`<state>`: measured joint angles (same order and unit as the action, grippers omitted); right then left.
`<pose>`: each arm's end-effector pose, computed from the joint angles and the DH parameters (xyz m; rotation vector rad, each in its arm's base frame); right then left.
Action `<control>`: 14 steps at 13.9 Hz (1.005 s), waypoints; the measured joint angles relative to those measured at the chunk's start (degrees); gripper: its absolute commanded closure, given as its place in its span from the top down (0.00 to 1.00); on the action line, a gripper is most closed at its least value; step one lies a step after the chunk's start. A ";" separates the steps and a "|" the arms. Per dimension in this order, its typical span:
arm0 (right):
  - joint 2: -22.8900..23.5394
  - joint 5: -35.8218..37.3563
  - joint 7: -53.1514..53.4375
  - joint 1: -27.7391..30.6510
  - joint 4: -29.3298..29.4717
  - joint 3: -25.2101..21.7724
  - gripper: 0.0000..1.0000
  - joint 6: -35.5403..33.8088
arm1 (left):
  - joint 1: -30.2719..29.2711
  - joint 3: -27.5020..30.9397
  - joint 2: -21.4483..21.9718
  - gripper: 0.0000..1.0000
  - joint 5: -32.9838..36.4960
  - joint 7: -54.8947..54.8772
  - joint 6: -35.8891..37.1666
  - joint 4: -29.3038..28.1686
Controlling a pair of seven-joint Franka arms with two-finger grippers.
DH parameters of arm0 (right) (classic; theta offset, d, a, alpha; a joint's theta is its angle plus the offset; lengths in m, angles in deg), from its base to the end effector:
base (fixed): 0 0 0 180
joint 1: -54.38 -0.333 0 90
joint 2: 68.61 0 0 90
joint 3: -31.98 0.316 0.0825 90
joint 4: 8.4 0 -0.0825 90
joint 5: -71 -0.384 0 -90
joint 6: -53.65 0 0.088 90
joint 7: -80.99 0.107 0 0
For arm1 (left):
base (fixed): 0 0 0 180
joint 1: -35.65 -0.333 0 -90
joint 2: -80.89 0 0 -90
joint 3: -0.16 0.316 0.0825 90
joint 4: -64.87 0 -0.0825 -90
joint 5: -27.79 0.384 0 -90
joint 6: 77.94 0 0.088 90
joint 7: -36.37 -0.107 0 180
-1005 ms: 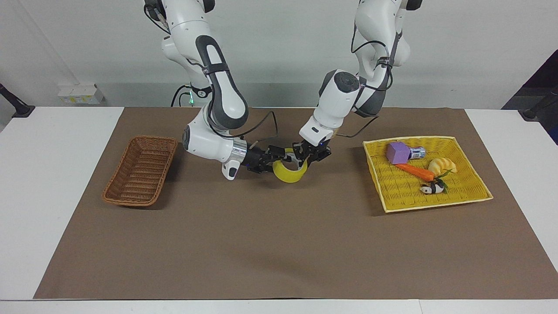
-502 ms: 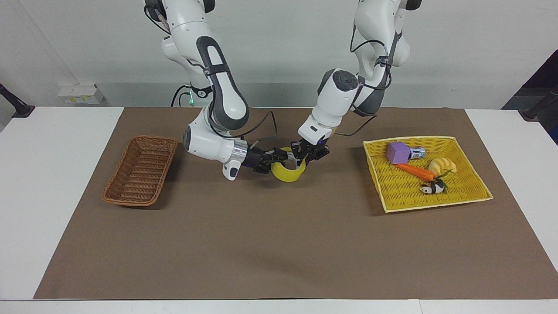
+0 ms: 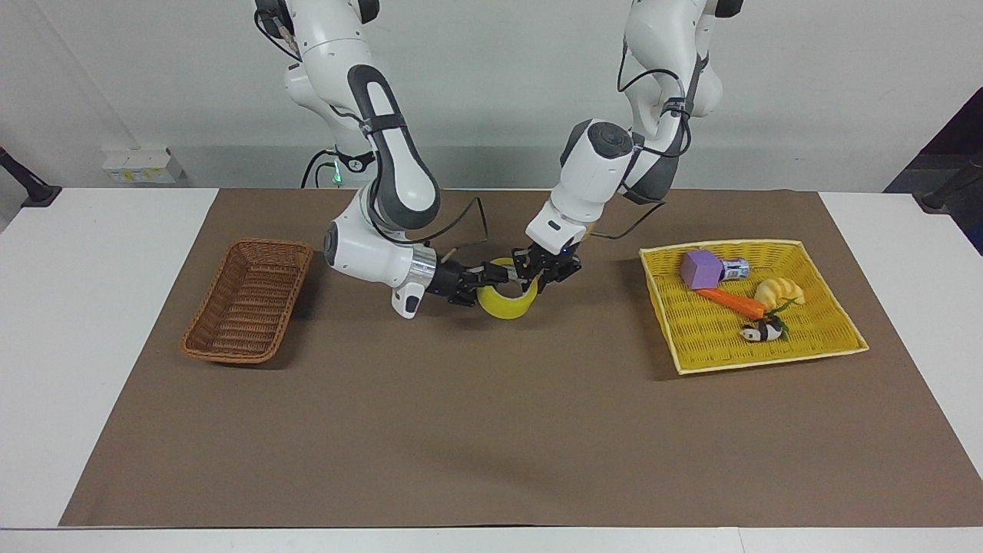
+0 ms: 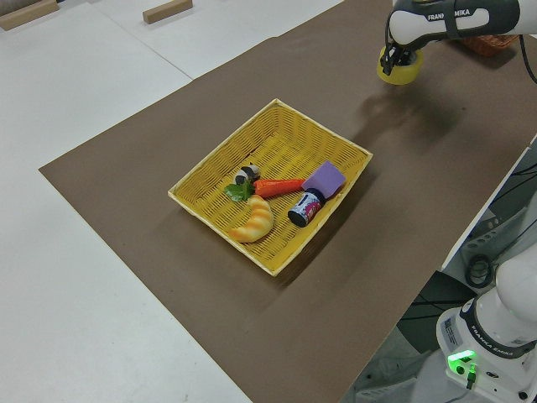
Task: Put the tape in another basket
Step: 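Grasp the tape with the right gripper while the left gripper releases it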
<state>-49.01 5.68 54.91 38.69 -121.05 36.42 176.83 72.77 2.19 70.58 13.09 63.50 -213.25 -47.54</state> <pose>0.5604 0.2433 0.3058 -2.2243 -0.0559 0.1158 0.5007 -0.3567 0.4061 2.8602 0.0326 0.1260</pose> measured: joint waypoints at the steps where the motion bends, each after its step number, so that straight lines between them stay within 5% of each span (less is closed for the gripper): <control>1: 0.00 0.33 -0.01 0.00 -0.03 -0.01 0.00 0.00 | -0.01 0.25 0.00 0.93 0.05 -0.16 -0.03 0.19; 2: 0.01 0.50 -0.01 0.00 -0.05 -0.01 0.00 0.00 | -0.02 0.50 0.00 1.00 0.08 -0.31 -0.05 0.37; 8: 0.04 2.46 -0.02 0.27 -0.06 -0.36 0.00 0.00 | -1.90 1.64 0.73 1.00 2.74 -1.19 -0.06 1.61; 14: 0.04 9.75 -0.03 3.22 2.15 -0.58 0.00 -1.14 | -14.98 2.18 5.16 1.00 8.33 -14.21 8.80 5.81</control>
<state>-48.98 15.43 54.89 41.91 -118.90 35.84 175.70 57.80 4.37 75.74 21.42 49.28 -204.44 -41.73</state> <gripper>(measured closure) 1.000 0.000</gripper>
